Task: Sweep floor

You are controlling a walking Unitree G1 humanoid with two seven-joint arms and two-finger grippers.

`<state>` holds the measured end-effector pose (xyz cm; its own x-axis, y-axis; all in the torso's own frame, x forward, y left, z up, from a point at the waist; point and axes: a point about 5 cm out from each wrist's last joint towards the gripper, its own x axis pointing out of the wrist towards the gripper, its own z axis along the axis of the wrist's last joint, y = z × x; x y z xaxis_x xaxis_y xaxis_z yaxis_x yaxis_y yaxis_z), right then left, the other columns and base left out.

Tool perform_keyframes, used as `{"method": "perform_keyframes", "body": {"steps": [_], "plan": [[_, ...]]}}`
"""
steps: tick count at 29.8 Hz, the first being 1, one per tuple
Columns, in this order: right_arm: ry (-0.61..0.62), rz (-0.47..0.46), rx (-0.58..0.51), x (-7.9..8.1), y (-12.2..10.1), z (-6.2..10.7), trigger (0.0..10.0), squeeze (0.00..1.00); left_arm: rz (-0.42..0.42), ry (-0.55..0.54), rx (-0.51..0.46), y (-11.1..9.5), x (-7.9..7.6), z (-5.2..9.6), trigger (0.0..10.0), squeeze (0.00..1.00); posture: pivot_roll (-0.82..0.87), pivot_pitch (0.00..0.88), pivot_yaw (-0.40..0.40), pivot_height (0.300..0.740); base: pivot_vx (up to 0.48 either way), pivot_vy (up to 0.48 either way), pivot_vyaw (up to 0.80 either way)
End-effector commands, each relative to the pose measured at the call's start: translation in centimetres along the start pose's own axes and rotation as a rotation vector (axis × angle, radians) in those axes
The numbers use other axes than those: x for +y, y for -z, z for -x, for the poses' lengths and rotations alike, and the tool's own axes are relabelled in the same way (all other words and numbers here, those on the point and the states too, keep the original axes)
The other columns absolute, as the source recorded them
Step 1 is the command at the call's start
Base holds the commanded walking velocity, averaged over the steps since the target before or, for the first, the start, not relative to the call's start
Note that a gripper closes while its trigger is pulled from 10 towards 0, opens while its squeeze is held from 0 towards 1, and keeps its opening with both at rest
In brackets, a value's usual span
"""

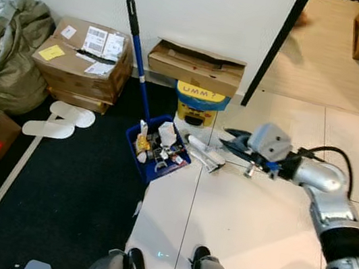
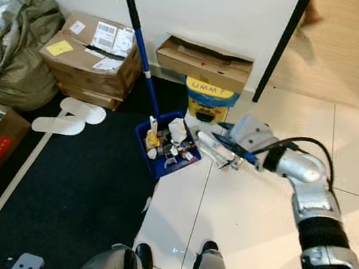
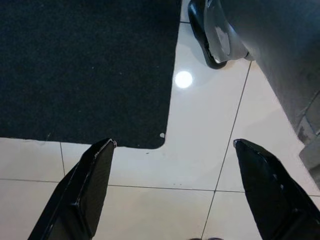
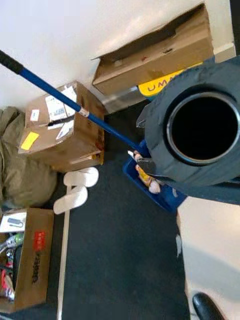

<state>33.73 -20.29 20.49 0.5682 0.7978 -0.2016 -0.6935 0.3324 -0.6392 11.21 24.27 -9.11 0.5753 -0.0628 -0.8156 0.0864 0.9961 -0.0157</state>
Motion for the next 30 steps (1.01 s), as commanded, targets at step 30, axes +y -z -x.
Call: {"method": "perform_keyframes", "body": {"steps": [30], "plan": [[-0.347,-0.382,0.104,2.5,-1.3,4.7,10.0,0.00,0.026,-0.004,0.080,2.0,-0.4,0.5,10.0,0.00,-0.10,0.332,0.054,0.740,0.000,0.000,0.00]]}}
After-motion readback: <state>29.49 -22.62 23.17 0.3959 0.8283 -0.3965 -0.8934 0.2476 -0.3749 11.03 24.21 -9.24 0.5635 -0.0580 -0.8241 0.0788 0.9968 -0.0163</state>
